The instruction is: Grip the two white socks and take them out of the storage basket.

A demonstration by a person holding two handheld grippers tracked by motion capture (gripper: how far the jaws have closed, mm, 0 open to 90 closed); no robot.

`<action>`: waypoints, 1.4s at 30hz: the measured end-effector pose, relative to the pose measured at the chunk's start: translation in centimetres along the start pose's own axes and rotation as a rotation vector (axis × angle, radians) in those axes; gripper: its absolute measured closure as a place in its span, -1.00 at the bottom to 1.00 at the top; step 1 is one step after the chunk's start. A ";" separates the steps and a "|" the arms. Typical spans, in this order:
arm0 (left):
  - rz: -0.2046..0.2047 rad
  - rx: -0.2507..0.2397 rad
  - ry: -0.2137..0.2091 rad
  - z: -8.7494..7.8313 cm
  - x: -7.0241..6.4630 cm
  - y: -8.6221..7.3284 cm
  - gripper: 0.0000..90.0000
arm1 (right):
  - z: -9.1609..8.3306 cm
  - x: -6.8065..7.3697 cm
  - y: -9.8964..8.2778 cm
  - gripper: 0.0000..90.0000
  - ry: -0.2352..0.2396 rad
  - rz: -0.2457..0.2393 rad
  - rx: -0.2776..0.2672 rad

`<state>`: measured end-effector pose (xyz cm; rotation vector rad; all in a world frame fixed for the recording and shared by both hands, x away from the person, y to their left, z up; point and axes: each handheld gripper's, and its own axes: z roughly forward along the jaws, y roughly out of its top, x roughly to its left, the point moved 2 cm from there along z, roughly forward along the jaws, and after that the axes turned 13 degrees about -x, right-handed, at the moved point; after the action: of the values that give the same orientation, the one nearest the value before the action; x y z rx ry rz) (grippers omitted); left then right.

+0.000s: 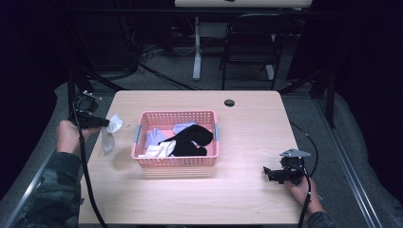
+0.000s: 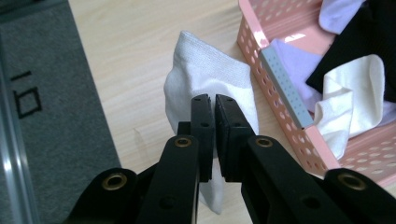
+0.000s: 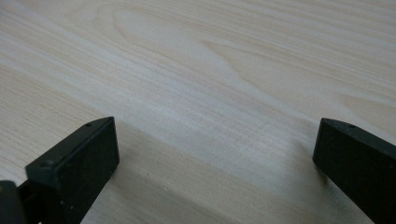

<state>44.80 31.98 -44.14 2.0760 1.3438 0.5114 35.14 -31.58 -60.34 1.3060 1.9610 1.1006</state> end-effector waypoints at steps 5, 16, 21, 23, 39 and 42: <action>-0.019 0.045 -0.016 2.1 0.3 -1.6 0.91 | 0.0 0.0 0.0 -1.00 0.000 -0.001 0.001; -0.102 0.112 -0.053 5.8 0.9 -4.8 0.90 | 0.0 0.0 0.0 -1.00 0.002 0.003 -0.001; -0.124 0.125 -0.066 6.6 1.0 -5.7 0.83 | 0.0 0.0 0.0 -1.00 0.000 0.001 0.000; -0.123 0.111 -0.074 6.1 0.9 -5.6 0.70 | 0.0 0.0 0.0 -1.00 -0.001 0.001 0.000; 0.010 -0.099 -0.095 0.3 -4.8 -0.2 -0.67 | 0.0 0.0 0.0 -1.00 0.002 0.003 -0.001; 0.049 -0.100 -0.118 0.9 -6.6 0.6 -0.72 | 0.0 0.0 0.0 -1.00 -0.001 0.001 0.000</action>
<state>43.04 25.51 -44.36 2.0291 1.1783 0.4595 35.10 -31.57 -60.34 1.3076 1.9604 1.1002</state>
